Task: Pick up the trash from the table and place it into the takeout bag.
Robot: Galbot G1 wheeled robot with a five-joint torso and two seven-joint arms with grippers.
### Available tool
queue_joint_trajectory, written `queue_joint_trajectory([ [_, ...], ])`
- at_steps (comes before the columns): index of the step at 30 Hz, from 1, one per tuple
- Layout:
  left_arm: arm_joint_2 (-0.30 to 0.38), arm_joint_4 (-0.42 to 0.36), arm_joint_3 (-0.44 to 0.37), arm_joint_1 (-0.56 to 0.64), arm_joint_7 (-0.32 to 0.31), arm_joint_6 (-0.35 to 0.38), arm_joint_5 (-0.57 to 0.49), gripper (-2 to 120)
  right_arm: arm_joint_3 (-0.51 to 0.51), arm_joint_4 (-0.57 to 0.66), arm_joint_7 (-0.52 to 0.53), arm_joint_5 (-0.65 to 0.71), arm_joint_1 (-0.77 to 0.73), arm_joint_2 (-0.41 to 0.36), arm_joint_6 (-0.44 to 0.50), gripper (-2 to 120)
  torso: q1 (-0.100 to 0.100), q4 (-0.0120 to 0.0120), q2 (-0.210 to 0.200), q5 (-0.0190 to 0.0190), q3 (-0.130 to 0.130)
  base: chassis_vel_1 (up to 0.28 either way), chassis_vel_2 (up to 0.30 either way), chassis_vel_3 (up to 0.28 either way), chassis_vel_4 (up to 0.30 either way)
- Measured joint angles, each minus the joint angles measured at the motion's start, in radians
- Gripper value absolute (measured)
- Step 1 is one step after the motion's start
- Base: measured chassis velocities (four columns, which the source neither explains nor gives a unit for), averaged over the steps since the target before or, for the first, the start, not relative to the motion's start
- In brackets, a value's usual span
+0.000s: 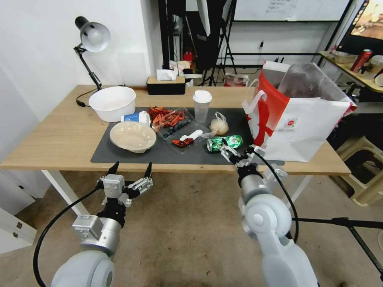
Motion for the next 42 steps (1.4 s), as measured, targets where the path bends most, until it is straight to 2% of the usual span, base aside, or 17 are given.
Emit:
queue_joint_trajectory([
  [1,-0.001,0.000,0.000,0.004,0.001,-0.005,0.003,100,0.002,-0.010,0.011,0.075,0.014,0.010,0.006,100,0.000,0.0000,0.000,-0.0001,0.000,0.000,0.000,0.000,0.000],
  [3,-0.002,0.000,0.000,0.007,0.002,-0.008,0.006,100,0.006,-0.016,0.020,0.116,0.022,0.015,0.008,100,0.000,0.0001,0.000,0.0000,0.000,0.000,0.000,0.000,0.000],
  [6,-0.005,0.000,0.000,0.018,0.003,-0.020,0.014,100,0.033,-0.038,0.069,0.267,0.056,0.035,0.016,100,0.000,0.0001,0.000,0.0000,0.000,0.000,0.000,0.000,0.000],
  [9,-0.007,0.000,0.000,0.023,0.003,-0.026,0.017,100,0.053,-0.051,0.094,0.315,0.074,0.043,0.017,100,0.000,0.0000,0.000,0.0000,0.000,0.000,0.000,0.000,0.000],
  [25,-0.023,0.004,0.003,0.036,0.009,-0.052,0.032,100,0.114,-0.111,0.140,0.375,0.122,0.046,0.016,100,0.000,0.0001,0.000,0.0000,0.000,0.000,0.000,0.000,0.000],
  [42,-0.027,0.005,0.001,0.038,0.008,-0.059,0.034,100,0.119,-0.208,0.147,0.393,0.181,0.065,0.015,100,0.000,0.0000,0.000,-0.0001,0.000,0.000,0.000,0.000,0.000],
])
